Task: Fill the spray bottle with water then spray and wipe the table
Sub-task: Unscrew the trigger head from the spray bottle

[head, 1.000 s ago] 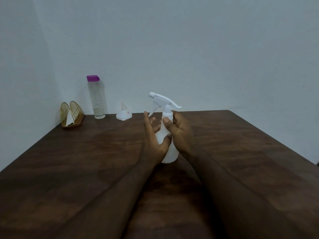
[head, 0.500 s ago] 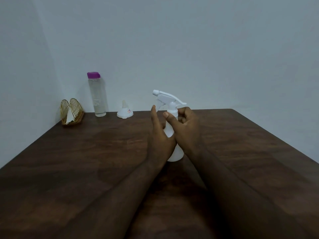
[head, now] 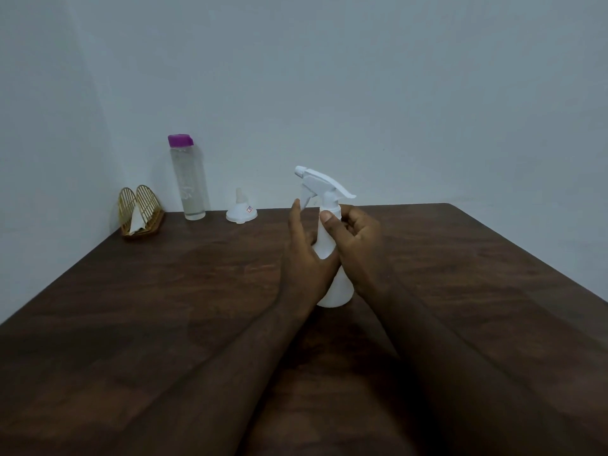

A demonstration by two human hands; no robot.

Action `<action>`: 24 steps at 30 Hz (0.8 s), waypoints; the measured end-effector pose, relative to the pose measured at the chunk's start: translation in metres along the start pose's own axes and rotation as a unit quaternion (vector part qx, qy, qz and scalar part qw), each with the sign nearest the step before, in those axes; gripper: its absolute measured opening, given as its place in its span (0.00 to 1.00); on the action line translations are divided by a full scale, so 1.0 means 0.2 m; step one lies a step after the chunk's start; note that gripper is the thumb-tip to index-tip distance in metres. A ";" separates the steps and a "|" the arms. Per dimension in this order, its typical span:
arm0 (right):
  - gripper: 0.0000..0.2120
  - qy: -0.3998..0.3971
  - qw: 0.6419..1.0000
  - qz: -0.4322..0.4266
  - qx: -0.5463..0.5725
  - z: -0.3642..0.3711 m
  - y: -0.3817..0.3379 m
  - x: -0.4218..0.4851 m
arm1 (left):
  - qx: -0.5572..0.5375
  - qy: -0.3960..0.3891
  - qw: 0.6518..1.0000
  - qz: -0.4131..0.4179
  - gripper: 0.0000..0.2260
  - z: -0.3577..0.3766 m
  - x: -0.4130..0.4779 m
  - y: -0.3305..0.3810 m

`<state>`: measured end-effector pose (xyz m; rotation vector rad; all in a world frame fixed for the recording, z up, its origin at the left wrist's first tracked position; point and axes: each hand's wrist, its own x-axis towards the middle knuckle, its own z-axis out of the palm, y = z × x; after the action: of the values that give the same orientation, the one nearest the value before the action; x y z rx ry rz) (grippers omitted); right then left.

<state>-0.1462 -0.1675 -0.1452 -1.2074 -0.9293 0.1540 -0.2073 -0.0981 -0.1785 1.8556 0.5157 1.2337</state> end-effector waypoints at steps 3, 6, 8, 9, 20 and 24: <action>0.07 0.016 1.000 0.009 0.007 0.01 0.02 0.00 | -0.024 0.001 1.000 -0.017 0.41 0.01 0.01 -0.01; 0.14 0.051 0.999 0.011 0.012 0.02 0.04 0.01 | -0.020 0.001 0.999 -0.027 0.43 0.00 0.02 -0.01; 0.14 0.058 0.998 0.005 0.001 0.03 0.03 0.00 | -0.005 0.006 1.000 -0.018 0.42 -0.01 0.02 0.00; 0.12 0.062 0.998 0.000 -0.012 0.03 0.03 -0.01 | 0.003 0.010 1.000 -0.013 0.40 -0.01 0.02 0.01; 0.10 0.057 0.998 -0.020 -0.003 0.07 0.01 -0.05 | 0.026 0.023 0.999 -0.005 0.41 -0.03 0.00 -0.01; 0.13 0.074 0.997 -0.009 -0.014 0.08 0.01 -0.05 | 0.034 0.038 0.999 -0.008 0.40 -0.03 0.00 -0.02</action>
<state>-0.1617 -0.1600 -0.1517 -1.2193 -0.8163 0.0363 -0.2131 -0.0937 -0.1812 1.8623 0.6202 1.2945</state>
